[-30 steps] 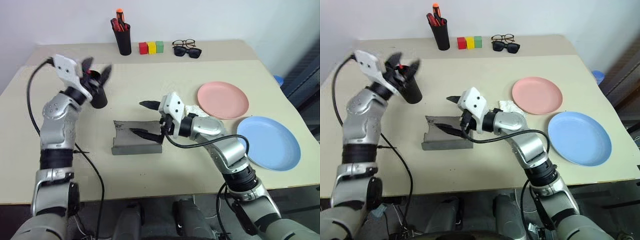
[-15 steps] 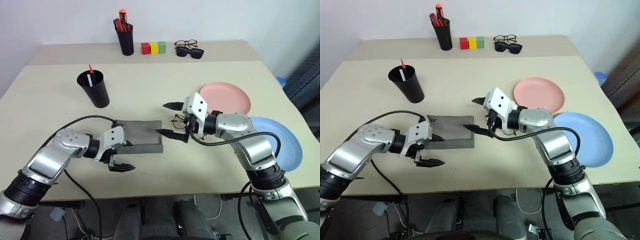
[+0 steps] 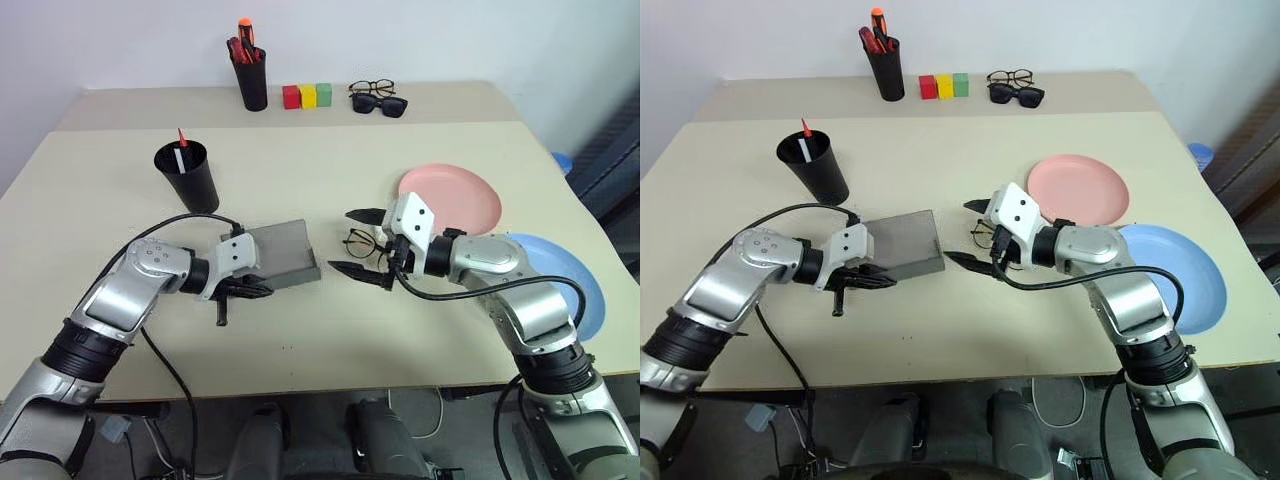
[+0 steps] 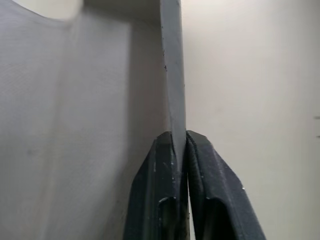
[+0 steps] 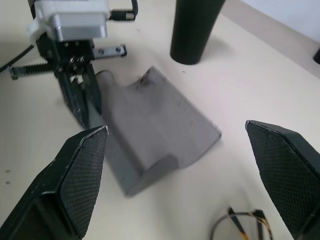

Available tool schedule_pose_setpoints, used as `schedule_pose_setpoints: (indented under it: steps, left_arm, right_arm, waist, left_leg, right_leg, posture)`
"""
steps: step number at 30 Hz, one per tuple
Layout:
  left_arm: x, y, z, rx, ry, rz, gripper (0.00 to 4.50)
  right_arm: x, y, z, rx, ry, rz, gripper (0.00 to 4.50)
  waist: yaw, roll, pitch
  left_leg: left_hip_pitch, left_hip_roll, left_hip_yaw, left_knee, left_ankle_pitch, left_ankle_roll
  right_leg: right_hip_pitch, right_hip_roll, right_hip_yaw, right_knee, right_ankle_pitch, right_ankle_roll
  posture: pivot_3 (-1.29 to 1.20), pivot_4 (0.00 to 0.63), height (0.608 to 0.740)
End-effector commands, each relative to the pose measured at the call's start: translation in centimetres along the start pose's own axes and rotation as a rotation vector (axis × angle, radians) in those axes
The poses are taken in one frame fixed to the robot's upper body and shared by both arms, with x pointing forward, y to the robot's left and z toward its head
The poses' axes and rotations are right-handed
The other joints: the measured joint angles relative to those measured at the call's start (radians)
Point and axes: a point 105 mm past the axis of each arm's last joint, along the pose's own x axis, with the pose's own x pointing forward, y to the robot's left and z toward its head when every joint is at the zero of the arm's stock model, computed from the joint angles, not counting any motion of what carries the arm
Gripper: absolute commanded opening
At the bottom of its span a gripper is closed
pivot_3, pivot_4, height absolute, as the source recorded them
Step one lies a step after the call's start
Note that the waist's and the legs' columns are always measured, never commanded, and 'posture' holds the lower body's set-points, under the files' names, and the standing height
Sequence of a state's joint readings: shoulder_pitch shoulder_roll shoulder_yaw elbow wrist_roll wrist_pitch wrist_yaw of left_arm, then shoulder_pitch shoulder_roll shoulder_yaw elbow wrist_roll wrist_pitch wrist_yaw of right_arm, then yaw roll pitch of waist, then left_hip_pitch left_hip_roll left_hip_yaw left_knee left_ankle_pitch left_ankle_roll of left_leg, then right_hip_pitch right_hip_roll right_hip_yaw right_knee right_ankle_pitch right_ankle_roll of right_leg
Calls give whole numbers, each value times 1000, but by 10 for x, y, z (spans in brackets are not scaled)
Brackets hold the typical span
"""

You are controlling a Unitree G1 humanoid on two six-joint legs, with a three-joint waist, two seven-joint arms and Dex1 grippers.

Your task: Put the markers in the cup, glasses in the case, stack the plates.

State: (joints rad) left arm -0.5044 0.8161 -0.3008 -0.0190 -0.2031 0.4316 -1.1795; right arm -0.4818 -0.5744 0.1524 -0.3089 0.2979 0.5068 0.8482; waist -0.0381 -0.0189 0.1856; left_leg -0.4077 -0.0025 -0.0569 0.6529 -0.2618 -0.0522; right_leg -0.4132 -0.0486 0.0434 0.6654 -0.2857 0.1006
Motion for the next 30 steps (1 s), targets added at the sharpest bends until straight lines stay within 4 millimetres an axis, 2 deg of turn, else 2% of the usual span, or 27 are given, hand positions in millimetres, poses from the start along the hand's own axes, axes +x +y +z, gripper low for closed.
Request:
schedule_pose_setpoints:
  steps: [1,2,4,9,13,15,22,30]
  left_arm:
    - [-1,2,9,32,-39,-6,250]
    - [-2,1,10,21,-51,-20,250]
    - [-3,-2,13,5,-68,-50,777]
    - [-7,5,16,32,-85,7,2781]
    - [-27,13,30,-7,-199,88,2781]
    - [-37,13,29,-7,-215,129,2781]
    - [-59,5,1,-108,-191,254,2781]
    - [-61,-13,-10,-168,-189,302,2781]
  right_arm:
    - [-11,-14,-4,-25,69,-61,4500]
    - [-12,-17,-9,-22,105,-77,4500]
    - [-14,-20,-17,-8,146,-83,4500]
    - [-14,-24,-30,28,236,-117,4500]
    - [-9,-23,-36,67,279,-142,4500]
    - [-5,-25,-38,84,296,-165,4500]
    - [-4,-35,-50,139,373,-242,4500]
    - [-12,-44,-62,157,450,-283,4500]
  waist:
    - [1,0,0]
    - [1,0,0]
    - [1,0,0]
    - [-2,0,0]
    - [-3,0,0]
    - [-7,0,0]
    - [-1,0,0]
    - [1,0,0]
  left_leg:
    - [0,0,0,0,0,0]
    - [0,0,0,0,0,0]
    - [0,0,0,0,0,0]
    - [0,0,0,0,0,0]
    - [0,0,0,0,0,0]
    - [0,0,0,0,0,0]
    - [0,1,0,0,0,0]
    - [0,1,0,0,0,1]
  right_leg:
    - [0,0,0,0,0,0]
    - [0,0,0,0,0,0]
    - [0,0,0,0,0,0]
    - [0,0,0,0,0,0]
    - [0,0,0,0,0,0]
    - [0,0,0,0,0,0]
    - [0,-1,0,0,0,0]
    - [0,-1,0,0,0,0]
  posture:
    - [0,150,740]
    - [0,150,740]
    - [0,150,740]
    - [0,150,740]
    - [0,150,740]
    - [0,150,740]
    - [0,150,740]
    - [0,150,740]
